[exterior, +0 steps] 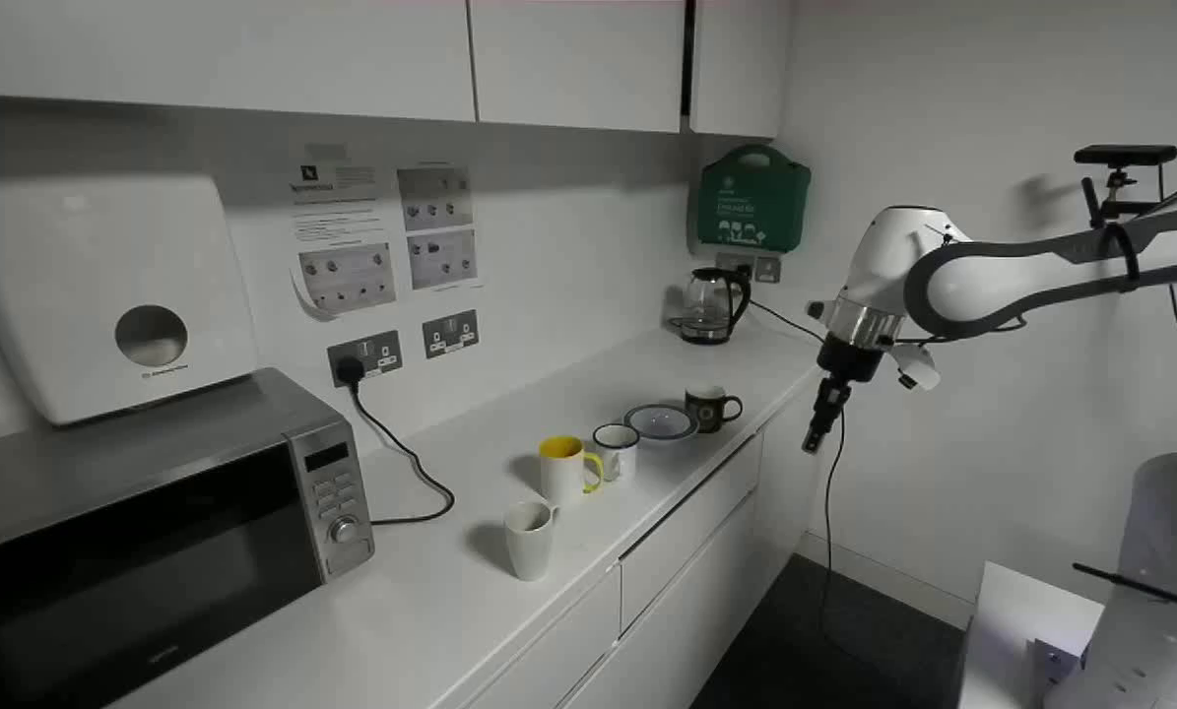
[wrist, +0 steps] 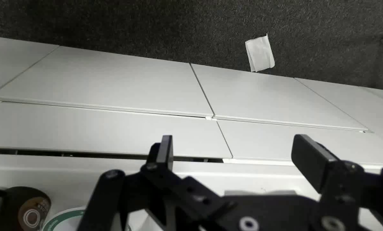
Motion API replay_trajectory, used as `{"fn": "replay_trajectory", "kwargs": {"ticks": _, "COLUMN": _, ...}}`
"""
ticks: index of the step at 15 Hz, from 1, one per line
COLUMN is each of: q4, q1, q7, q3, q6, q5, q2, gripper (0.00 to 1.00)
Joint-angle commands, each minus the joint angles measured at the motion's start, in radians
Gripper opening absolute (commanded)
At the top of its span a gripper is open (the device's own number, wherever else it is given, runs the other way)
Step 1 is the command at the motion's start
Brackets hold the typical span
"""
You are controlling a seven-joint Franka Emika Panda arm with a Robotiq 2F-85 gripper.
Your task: Move the left second cup towards you
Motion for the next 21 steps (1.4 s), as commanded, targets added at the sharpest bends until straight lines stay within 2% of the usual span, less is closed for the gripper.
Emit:
{"fn": "replay_trajectory", "kwargs": {"ticks": 1, "q4": 0.003, "q1": -0.01, "q7": -0.004, "q3": 0.009, "q6": -0.004, "q5": 0.006, "q2": 0.0, "gripper": 1.0}}
{"fn": "replay_trajectory", "kwargs": {"ticks": 7, "q4": 0.003, "q1": -0.01, "q7": -0.004, "q3": 0.009, "q6": -0.004, "q5": 0.006, "q2": 0.0, "gripper": 1.0}}
{"fn": "replay_trajectory", "kwargs": {"ticks": 15, "q4": 0.025, "q1": 0.063, "q7": -0.087, "q3": -0.028, "q6": 0.225, "q5": 0.177, "q2": 0.068, "gripper": 1.0}}
{"fn": "replay_trajectory", "kwargs": {"ticks": 21, "q4": 0.132, "q1": 0.155, "q7": -0.269, "q3": -0.069, "q6": 0.38, "q5": 0.264, "q2": 0.239, "gripper": 1.0}}
